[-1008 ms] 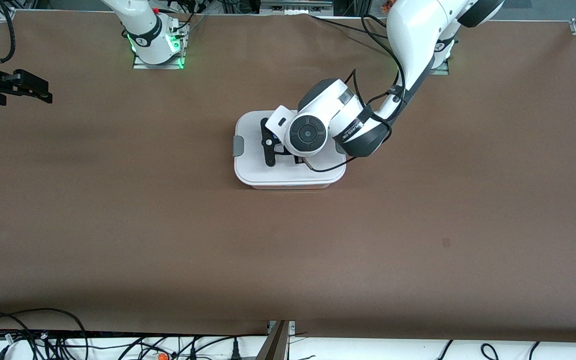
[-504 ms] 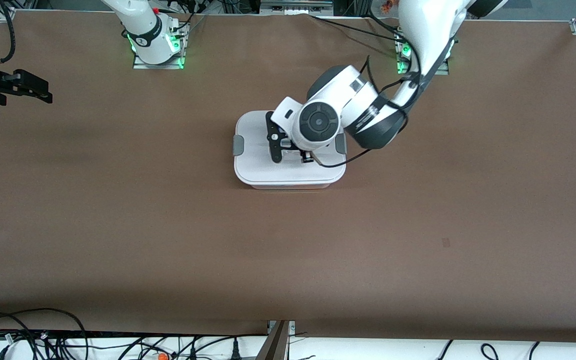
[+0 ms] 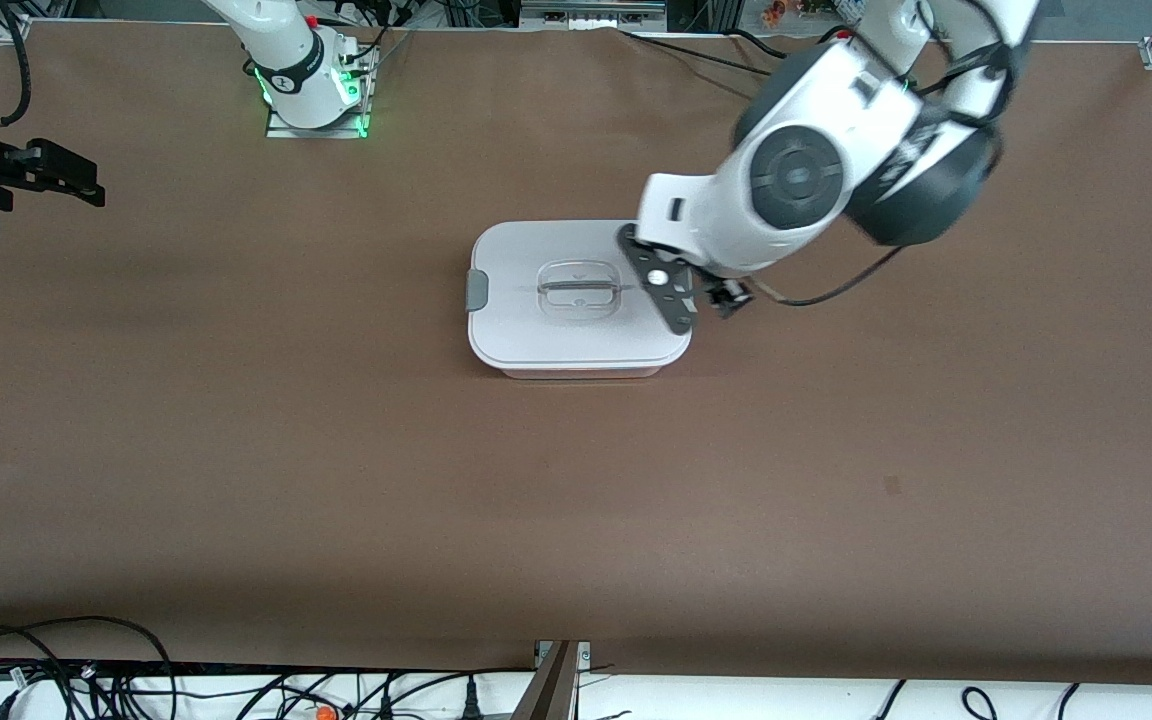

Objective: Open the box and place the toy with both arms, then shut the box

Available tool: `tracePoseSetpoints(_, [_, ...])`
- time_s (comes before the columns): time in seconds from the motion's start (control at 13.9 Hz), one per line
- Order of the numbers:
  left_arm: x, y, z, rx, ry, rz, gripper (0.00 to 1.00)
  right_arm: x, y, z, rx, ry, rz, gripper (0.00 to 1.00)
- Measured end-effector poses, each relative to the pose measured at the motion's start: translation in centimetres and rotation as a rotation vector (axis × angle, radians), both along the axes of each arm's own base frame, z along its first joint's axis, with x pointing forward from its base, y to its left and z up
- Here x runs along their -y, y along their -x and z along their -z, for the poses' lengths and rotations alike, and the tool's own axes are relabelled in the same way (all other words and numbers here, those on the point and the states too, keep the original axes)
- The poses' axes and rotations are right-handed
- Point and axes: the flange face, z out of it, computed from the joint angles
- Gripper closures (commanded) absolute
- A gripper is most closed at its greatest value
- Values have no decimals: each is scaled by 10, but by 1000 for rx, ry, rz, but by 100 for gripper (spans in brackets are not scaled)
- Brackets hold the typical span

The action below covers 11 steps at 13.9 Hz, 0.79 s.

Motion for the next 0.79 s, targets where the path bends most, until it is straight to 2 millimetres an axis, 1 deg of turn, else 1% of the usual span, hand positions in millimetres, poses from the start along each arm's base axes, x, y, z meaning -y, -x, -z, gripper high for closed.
tracePoseSetpoints(0.07, [-29, -8, -18, 38, -33, -41, 0, 0, 0, 0, 0, 0, 0, 0])
tracePoseSetpoints(0.22, [-84, -15, -51, 84, -76, -121, 0, 0, 0, 0, 0, 0, 0, 0])
tracePoseSetpoints(0.36, [-135, -21, -76, 117, -91, -213, 0, 0, 0, 0, 0, 0, 0, 0])
tracePoseSetpoints(0.58, [-224, -28, -112, 204, -117, -381, 0, 0, 0, 0, 1, 0, -1, 0])
tracePoseSetpoints(0.65, [-244, -28, -121, 247, -119, -426, 0, 0, 0, 0, 1, 0, -1, 0])
tracePoseSetpoints(0.72, [-258, -26, -125, 298, -114, -481, 0, 0, 0, 0, 1, 0, -1, 0])
tracePoseSetpoints(0.79, [-266, -18, -123, 329, -110, -560, 0, 0, 0, 0, 1, 0, -1, 0])
